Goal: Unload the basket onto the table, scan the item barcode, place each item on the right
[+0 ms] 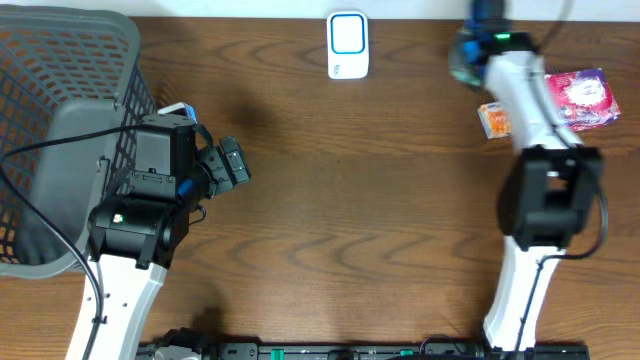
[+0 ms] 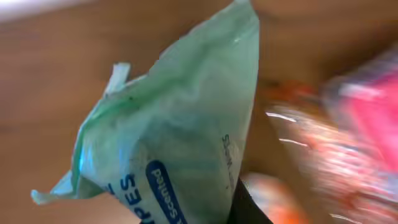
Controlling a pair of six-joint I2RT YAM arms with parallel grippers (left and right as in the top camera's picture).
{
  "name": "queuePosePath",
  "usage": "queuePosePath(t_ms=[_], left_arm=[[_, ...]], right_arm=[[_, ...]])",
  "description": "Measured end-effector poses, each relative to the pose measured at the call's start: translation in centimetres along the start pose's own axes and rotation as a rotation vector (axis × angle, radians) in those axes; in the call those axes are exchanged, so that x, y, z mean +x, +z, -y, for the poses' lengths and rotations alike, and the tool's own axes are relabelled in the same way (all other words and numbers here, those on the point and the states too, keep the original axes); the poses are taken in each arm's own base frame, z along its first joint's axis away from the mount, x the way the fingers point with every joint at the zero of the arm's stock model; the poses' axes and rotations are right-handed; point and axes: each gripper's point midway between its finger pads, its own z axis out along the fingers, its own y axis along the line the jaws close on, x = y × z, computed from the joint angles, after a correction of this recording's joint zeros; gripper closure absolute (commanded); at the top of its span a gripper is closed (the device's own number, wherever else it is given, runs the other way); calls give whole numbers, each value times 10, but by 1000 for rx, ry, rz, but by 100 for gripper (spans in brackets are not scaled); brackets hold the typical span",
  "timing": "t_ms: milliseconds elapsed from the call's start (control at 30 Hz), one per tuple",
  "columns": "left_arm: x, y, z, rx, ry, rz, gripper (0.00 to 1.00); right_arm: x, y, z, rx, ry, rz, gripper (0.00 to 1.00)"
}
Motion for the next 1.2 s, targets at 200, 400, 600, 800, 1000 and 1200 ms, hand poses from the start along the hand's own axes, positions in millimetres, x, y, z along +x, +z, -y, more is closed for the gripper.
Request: queuePosePath(t_ms=[200, 400, 600, 800, 1000, 1200], left_arm=[[0, 0, 0, 0, 0, 0, 2], [0, 0, 0, 0, 0, 0, 2], [0, 0, 0, 0, 0, 0, 2], [0, 0, 0, 1, 0, 0, 2], [0, 0, 0, 0, 0, 0, 2], [0, 0, 0, 1, 0, 0, 2]], right_arm=[[24, 10, 99, 144, -37, -153, 76], [37, 12, 103, 82, -39, -212, 44], [55, 4, 93, 38, 20, -289, 39], [44, -54, 90, -14, 120, -267, 10], [15, -179, 84, -147, 174, -93, 1], [38, -257, 61, -241, 134, 10, 1]])
